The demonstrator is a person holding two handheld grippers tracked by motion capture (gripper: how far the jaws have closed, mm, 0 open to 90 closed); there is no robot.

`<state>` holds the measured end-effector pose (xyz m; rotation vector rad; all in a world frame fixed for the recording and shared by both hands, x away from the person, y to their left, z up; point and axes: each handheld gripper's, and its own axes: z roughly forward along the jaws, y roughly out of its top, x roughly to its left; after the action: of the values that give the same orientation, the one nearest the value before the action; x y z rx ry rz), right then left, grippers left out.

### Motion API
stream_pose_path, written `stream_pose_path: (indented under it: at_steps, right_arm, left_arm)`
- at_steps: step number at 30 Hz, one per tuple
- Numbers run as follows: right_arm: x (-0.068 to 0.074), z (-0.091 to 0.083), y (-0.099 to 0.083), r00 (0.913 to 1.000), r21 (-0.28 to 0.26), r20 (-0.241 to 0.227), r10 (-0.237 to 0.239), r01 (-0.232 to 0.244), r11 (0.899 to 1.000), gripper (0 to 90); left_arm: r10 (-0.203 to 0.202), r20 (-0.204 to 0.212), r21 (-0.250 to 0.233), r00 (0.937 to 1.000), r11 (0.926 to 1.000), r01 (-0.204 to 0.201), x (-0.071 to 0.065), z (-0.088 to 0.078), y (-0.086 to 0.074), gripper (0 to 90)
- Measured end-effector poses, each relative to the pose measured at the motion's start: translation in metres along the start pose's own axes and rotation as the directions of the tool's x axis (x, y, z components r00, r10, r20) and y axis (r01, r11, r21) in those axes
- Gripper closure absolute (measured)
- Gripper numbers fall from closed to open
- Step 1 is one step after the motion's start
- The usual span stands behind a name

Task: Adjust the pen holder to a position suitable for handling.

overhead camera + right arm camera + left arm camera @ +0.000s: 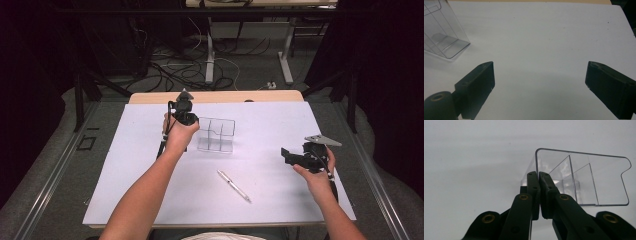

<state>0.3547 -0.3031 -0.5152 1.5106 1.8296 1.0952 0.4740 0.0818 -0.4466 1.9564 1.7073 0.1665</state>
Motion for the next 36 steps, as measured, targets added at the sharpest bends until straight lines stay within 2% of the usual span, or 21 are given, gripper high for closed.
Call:
stream_pose_path:
  at_steps: [7, 10, 15, 23, 36]
  right_arm:
    - [0.001, 0.0, 0.0, 0.9999, 0.006, 0.001, 0.012, -0.012, 1.0, 8.7]
    - [0.001, 0.0, 0.0, 1.0, 0.002, 0.001, 0.0, 0.0, 1.0, 8.7]
    - [0.002, 0.001, 0.0, 1.0, 0.006, -0.001, 0.008, -0.008, 1.0, 8.7]
    - [0.001, 0.001, 0.0, 1.0, 0.004, -0.001, 0.007, -0.007, 1.0, 8.7]
    - [0.002, 0.002, 0.0, 1.0, 0.005, -0.003, -0.003, 0.003, 1.0, 8.7]
  left_arm:
    - [0.014, 0.032, 0.012, 0.9994, 0.9998, -0.015, 0.005, -0.001, -0.007, 87.3]
    - [0.019, 0.038, 0.008, 0.9991, 0.9998, -0.019, 0.005, -0.001, -0.009, 87.2]
    - [0.018, 0.061, 0.012, 0.998, 0.9998, -0.018, 0.004, -0.001, -0.011, 86.7]
    - [0.036, 0.099, 0.028, 0.9944, 0.9989, -0.039, 0.0, -0.003, -0.019, 84.6]
    - [0.021, 0.143, 0.038, 0.9895, 0.9989, -0.026, 0.002, -0.004, -0.023, 82.8]
